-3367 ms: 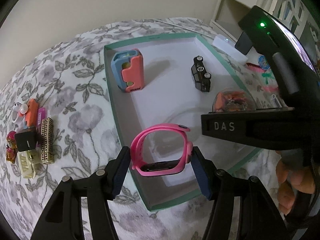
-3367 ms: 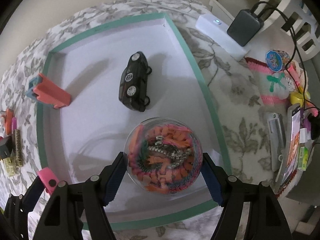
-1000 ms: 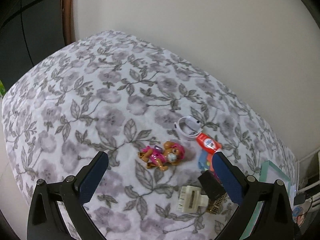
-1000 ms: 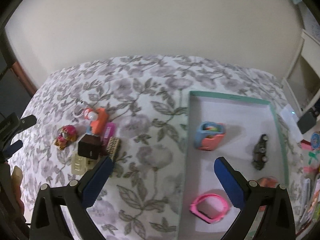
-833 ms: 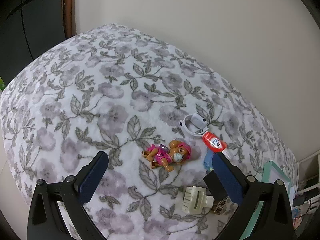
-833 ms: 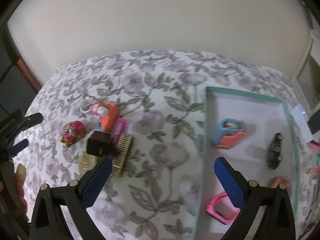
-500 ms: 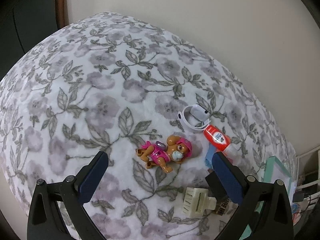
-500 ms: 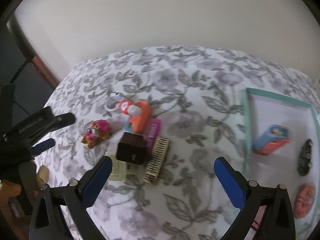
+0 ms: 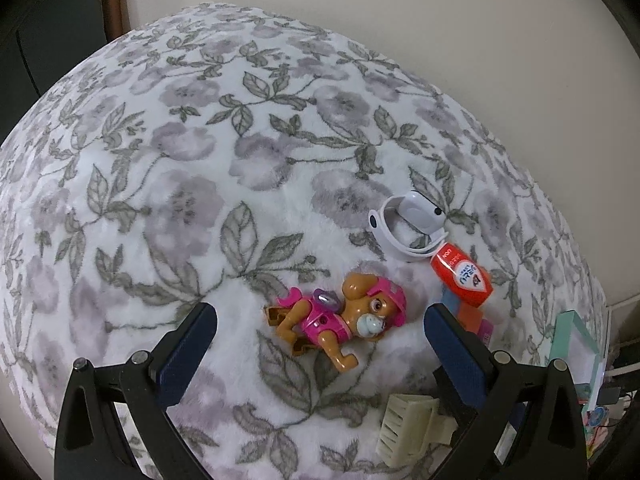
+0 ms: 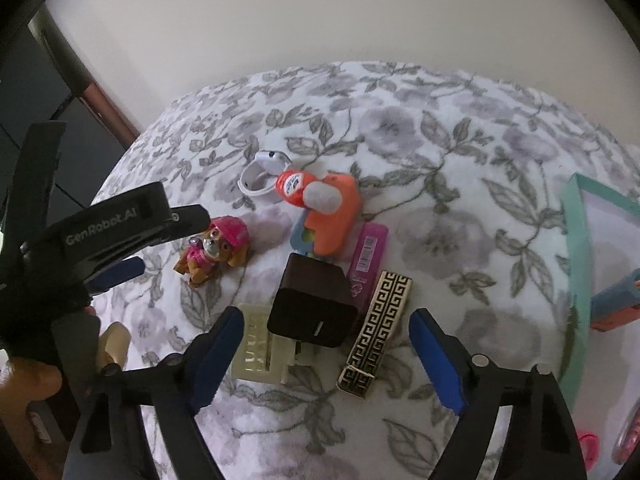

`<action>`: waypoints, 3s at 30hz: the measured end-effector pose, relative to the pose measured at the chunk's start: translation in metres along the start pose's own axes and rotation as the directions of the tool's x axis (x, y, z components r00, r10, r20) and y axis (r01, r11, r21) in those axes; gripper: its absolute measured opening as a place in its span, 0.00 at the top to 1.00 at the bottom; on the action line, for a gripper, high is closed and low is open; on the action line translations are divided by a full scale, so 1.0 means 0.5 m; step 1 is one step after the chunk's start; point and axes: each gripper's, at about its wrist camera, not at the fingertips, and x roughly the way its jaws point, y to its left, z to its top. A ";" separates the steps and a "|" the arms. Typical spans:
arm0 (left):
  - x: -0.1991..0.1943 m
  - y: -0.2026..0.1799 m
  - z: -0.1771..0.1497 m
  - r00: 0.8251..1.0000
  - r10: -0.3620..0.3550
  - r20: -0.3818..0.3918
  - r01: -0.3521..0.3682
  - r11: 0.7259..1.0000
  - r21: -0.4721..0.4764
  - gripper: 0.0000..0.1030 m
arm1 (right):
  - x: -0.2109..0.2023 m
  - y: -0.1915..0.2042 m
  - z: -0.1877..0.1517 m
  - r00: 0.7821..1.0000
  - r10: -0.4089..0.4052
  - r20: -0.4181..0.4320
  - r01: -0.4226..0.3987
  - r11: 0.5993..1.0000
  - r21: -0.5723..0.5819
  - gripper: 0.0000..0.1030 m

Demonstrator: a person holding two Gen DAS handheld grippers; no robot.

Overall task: Organize rigid objects
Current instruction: 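Grasp the puppy figure with left tool while right tool grasps black charger, then lift and carry the puppy figure and black charger over the tray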

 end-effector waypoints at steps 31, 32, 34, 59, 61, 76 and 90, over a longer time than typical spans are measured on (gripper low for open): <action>0.066 -0.017 -0.006 0.999 -0.040 -0.015 0.040 0.998 0.039 0.07 | 0.006 -0.023 0.003 0.994 0.109 -0.022 -0.107 0.991 0.083 0.52; 0.069 -0.019 -0.005 0.999 -0.037 -0.015 0.037 0.998 0.042 0.10 | 0.006 -0.023 0.003 0.994 0.109 -0.023 -0.106 0.991 0.083 0.52; 0.066 -0.020 -0.006 1.000 -0.018 -0.008 0.019 0.999 0.051 0.15 | 0.006 -0.022 0.002 0.994 0.106 -0.025 -0.104 0.991 0.081 0.52; 0.068 -0.059 -0.018 0.989 0.032 -0.148 -0.008 0.987 0.162 0.46 | 0.004 -0.026 -0.001 0.992 0.117 -0.041 -0.113 0.989 0.090 0.52; 0.072 -0.067 -0.021 0.987 0.049 -0.150 -0.021 0.983 0.183 0.46 | 0.003 -0.026 -0.001 0.992 0.116 -0.043 -0.112 0.990 0.088 0.52; 0.066 -0.092 -0.034 0.987 0.061 -0.150 -0.027 0.976 0.215 0.47 | -0.024 -0.041 0.008 0.991 0.134 -0.026 -0.130 0.985 0.115 0.52; -0.091 -0.126 0.007 0.995 -0.099 -0.014 0.100 0.969 0.225 0.47 | -0.140 -0.096 0.042 0.987 0.121 0.103 -0.138 0.974 0.181 0.53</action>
